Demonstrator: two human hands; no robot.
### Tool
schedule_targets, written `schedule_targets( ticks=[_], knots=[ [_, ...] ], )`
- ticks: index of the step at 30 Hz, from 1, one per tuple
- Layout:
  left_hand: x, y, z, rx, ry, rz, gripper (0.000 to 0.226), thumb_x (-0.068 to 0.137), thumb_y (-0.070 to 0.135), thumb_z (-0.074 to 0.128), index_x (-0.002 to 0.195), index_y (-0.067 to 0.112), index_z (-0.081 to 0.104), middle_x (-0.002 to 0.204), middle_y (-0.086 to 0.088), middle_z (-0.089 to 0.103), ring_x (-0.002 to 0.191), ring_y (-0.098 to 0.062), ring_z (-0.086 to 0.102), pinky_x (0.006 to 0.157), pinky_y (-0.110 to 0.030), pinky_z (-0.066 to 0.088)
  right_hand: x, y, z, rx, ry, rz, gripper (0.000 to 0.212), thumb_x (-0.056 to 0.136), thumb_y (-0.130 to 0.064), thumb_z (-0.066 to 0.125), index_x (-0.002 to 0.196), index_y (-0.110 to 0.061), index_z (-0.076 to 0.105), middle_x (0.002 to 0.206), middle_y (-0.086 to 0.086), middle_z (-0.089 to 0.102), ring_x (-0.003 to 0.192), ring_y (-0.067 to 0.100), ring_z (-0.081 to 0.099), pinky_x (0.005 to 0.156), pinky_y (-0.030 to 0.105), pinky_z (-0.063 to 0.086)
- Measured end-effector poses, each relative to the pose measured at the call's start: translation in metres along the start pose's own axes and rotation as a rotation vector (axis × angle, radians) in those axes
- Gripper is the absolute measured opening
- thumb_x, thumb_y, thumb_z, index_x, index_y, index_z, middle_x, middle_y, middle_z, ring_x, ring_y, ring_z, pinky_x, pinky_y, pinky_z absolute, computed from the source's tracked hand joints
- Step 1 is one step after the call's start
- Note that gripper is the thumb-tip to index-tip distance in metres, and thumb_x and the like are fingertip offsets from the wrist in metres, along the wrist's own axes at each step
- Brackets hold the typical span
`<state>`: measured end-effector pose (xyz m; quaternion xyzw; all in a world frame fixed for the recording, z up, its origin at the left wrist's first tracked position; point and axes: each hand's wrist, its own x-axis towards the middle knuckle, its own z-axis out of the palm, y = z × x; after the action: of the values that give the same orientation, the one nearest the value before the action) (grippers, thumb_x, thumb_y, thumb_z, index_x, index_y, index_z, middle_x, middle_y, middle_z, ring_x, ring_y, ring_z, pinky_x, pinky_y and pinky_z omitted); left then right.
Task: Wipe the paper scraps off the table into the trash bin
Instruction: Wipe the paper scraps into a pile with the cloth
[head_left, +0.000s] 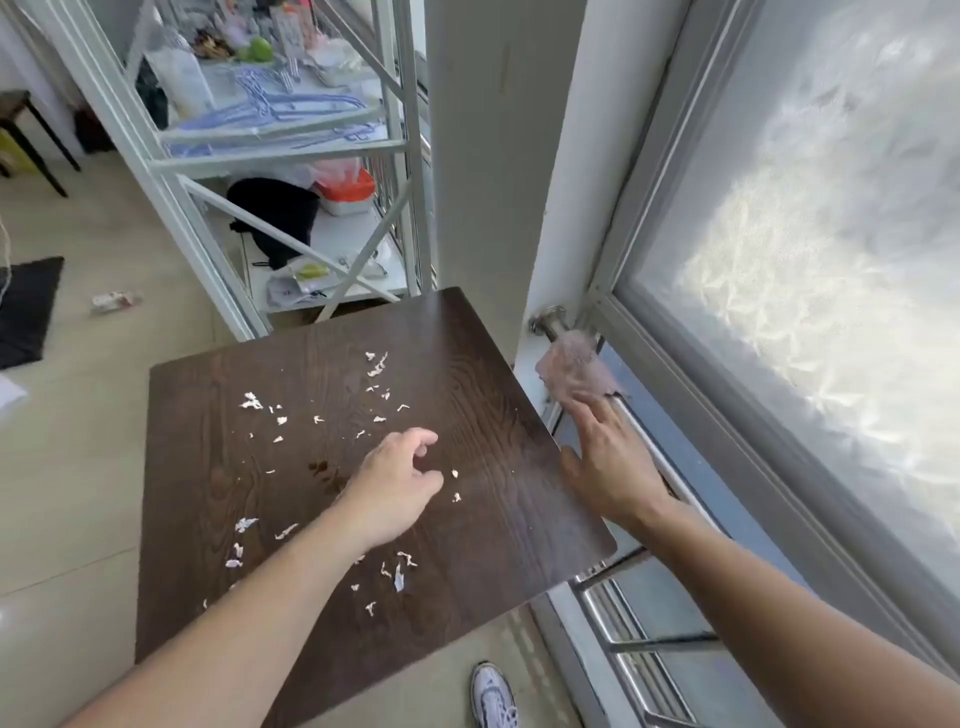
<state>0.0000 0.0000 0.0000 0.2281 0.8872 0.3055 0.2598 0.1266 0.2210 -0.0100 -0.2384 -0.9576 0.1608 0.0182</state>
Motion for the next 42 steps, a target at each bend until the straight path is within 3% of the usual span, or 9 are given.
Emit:
schedule_targets(
  ticks=[9, 14, 18, 21, 25, 29, 32, 34, 42],
  knots=[
    [0.057, 0.034, 0.021, 0.017, 0.018, 0.014, 0.054, 0.084, 0.024, 0.055, 0.137, 0.024, 0.051, 0.131, 0.002, 0.052, 0.106, -0.016, 0.061, 0.097, -0.034, 0.046, 0.082, 0.031, 0.01, -0.465, -0.103, -0.065, 0.098, 0.086, -0.005, 0.062, 0.164, -0.018, 0.003, 0.171, 0.015, 0.004, 0.156, 0.04, 0.008, 0.123, 0.048, 0.023],
    [0.076, 0.039, 0.028, 0.016, -0.003, 0.0, 0.053, 0.084, 0.025, 0.053, 0.137, 0.024, 0.05, 0.134, 0.002, 0.051, 0.112, -0.019, 0.06, 0.098, -0.037, 0.047, 0.096, 0.038, 0.016, -0.423, -0.09, -0.092, 0.095, 0.085, 0.003, 0.066, 0.162, -0.02, 0.015, 0.17, 0.018, 0.006, 0.155, 0.04, 0.013, 0.116, 0.046, 0.035],
    [0.084, 0.034, 0.031, -0.003, -0.006, -0.021, 0.053, 0.086, 0.024, 0.051, 0.139, 0.025, 0.048, 0.136, 0.003, 0.049, 0.114, -0.018, 0.059, 0.097, -0.036, 0.047, 0.101, 0.051, 0.024, -0.164, 0.138, -0.128, 0.068, 0.074, 0.023, 0.065, 0.136, -0.005, 0.061, 0.149, 0.025, 0.054, 0.132, 0.045, 0.056, 0.081, 0.055, 0.061],
    [0.088, 0.027, 0.031, -0.013, 0.012, -0.036, 0.053, 0.087, 0.024, 0.051, 0.14, 0.026, 0.048, 0.135, 0.005, 0.049, 0.109, -0.014, 0.06, 0.092, -0.032, 0.048, 0.102, 0.045, 0.027, 0.098, 0.364, -0.22, 0.059, 0.072, 0.029, 0.06, 0.121, 0.0, 0.072, 0.12, 0.019, 0.074, 0.103, 0.022, 0.07, 0.069, 0.044, 0.061],
    [0.089, 0.006, 0.022, -0.025, 0.052, -0.072, 0.052, 0.088, 0.023, 0.053, 0.139, 0.026, 0.048, 0.134, 0.006, 0.049, 0.105, -0.011, 0.059, 0.089, -0.028, 0.046, 0.092, 0.009, 0.04, 0.385, 0.398, -0.167, 0.064, 0.08, 0.027, 0.05, 0.133, -0.006, 0.069, 0.132, 0.015, 0.071, 0.119, 0.023, 0.066, 0.095, 0.042, 0.057],
    [0.078, -0.047, 0.0, -0.006, 0.17, -0.17, 0.051, 0.086, 0.023, 0.054, 0.137, 0.028, 0.05, 0.131, 0.006, 0.051, 0.112, -0.013, 0.055, 0.094, -0.029, 0.044, 0.094, 0.001, 0.088, 0.478, 0.219, 0.039, 0.038, 0.096, 0.008, 0.053, 0.124, -0.007, 0.072, 0.128, 0.015, 0.07, 0.115, 0.018, 0.061, 0.093, -0.003, 0.032],
    [0.06, -0.106, -0.024, -0.008, 0.292, -0.282, 0.05, 0.085, 0.022, 0.056, 0.135, 0.027, 0.052, 0.131, 0.005, 0.054, 0.117, -0.016, 0.054, 0.097, -0.033, 0.043, 0.095, 0.006, 0.138, 0.397, 0.098, 0.185, 0.04, 0.103, -0.038, 0.035, 0.111, -0.021, 0.071, 0.119, 0.011, 0.07, 0.112, 0.028, 0.063, 0.096, 0.026, 0.048],
    [0.046, -0.148, -0.041, 0.003, 0.374, -0.369, 0.049, 0.086, 0.021, 0.056, 0.135, 0.025, 0.053, 0.131, 0.002, 0.055, 0.12, -0.018, 0.054, 0.098, -0.035, 0.043, 0.096, -0.001, 0.161, 0.325, 0.082, 0.214, 0.045, 0.097, -0.021, 0.035, 0.127, -0.013, 0.068, 0.132, 0.018, 0.064, 0.119, 0.045, 0.056, 0.101, 0.051, 0.046],
    [0.022, -0.281, -0.095, -0.131, 0.603, -0.785, 0.056, 0.094, 0.018, 0.049, 0.149, 0.008, 0.039, 0.151, -0.024, 0.039, 0.138, -0.04, 0.04, 0.112, -0.044, 0.03, 0.134, -0.076, 0.186, 0.339, 0.038, 0.277, 0.038, 0.085, 0.0, 0.054, 0.109, -0.021, 0.074, 0.132, 0.01, 0.059, 0.115, 0.031, 0.06, 0.091, 0.036, 0.044]
  ],
)
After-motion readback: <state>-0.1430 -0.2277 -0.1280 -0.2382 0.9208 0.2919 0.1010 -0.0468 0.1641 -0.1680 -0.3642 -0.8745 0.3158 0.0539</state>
